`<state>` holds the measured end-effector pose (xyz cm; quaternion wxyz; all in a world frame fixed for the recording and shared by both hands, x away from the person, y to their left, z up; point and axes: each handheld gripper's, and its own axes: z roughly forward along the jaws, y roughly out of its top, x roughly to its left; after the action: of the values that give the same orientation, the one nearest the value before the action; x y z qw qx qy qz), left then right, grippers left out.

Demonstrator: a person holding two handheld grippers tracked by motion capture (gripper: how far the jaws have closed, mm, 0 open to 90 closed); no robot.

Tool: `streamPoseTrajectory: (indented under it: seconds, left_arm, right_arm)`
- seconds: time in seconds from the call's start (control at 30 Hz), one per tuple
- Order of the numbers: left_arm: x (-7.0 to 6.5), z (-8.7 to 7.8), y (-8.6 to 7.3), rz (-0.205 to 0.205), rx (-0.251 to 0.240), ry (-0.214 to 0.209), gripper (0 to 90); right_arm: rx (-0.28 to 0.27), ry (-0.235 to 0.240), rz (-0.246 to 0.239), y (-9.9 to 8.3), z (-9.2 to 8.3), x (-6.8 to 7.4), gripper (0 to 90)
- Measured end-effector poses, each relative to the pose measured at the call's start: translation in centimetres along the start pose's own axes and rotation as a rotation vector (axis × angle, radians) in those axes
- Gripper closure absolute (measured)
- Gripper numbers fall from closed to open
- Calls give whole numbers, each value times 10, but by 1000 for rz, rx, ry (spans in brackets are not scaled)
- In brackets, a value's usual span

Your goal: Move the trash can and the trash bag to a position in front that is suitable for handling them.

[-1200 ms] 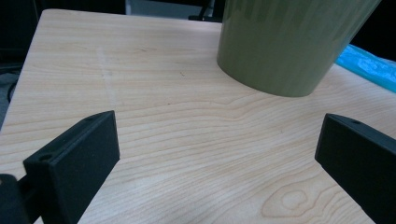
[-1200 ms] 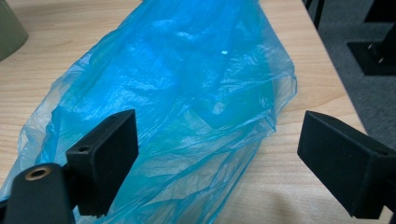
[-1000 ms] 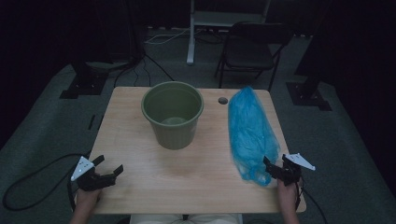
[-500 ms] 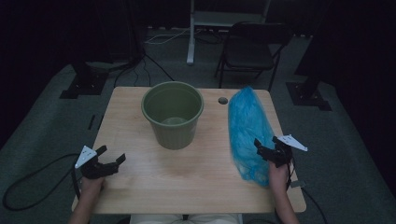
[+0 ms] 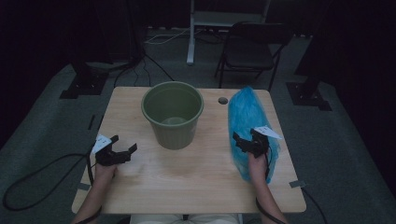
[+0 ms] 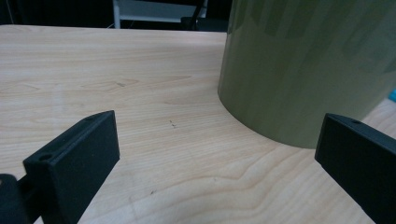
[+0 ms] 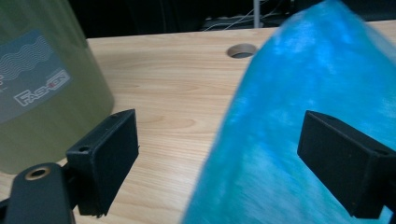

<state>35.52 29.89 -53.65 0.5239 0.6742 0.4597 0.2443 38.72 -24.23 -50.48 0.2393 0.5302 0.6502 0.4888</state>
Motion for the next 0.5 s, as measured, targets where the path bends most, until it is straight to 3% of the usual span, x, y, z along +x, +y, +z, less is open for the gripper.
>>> streamPoseTrajectory:
  seconds: [0.1,0.5]
  left_arm:
    - [1,9,2,-5,4,-5,4]
    - [7,44,22,8,-4,1,4]
  right_arm:
    - [9,7,-20,1,13,9,121]
    - [55,46,13,13,65,29,122]
